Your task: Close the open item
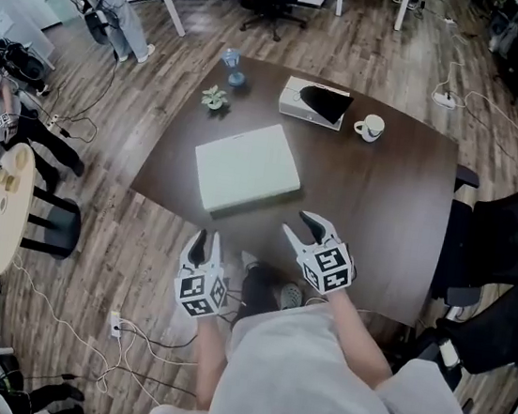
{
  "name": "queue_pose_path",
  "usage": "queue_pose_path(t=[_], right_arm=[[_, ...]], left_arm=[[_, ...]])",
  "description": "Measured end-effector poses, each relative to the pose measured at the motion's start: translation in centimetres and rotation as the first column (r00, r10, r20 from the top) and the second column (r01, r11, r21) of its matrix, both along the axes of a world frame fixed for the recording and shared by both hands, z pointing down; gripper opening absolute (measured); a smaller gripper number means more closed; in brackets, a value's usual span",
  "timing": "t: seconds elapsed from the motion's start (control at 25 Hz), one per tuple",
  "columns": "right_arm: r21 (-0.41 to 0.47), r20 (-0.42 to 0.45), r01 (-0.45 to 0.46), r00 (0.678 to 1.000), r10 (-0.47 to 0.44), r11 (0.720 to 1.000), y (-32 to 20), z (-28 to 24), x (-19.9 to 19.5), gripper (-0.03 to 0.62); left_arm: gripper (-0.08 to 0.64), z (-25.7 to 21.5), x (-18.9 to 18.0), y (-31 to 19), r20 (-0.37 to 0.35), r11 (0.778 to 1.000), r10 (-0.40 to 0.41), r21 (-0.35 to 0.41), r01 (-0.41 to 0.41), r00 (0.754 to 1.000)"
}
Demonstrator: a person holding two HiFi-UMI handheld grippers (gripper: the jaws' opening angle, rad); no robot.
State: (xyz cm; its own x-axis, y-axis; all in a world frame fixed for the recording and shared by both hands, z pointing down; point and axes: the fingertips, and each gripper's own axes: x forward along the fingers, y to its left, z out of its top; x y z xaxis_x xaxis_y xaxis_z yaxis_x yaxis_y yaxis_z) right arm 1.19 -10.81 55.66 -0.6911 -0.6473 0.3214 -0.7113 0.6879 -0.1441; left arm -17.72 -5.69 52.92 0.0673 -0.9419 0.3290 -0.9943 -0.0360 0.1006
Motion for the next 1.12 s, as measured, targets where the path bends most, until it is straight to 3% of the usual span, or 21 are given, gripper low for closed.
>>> queue_pose_path(t=[0.72,1.12], right_arm=[[-0.009,0.012,-0.009,1.000,0.009,1.000,-0.11,0.11,0.37,0.075],[-0.008,0.021,0.005,1.000,-0.004,1.000,0.02,0.01,0.06,0.006]], left_arm=[[0.028,-0.11,-0.32,0.16,-0.007,1.000,-0.029,0.005,0.029,1.000],[0.005,-0.65,0.16,-0.01,-0.002,1.000,0.006,0.024,-0.006,1.000]])
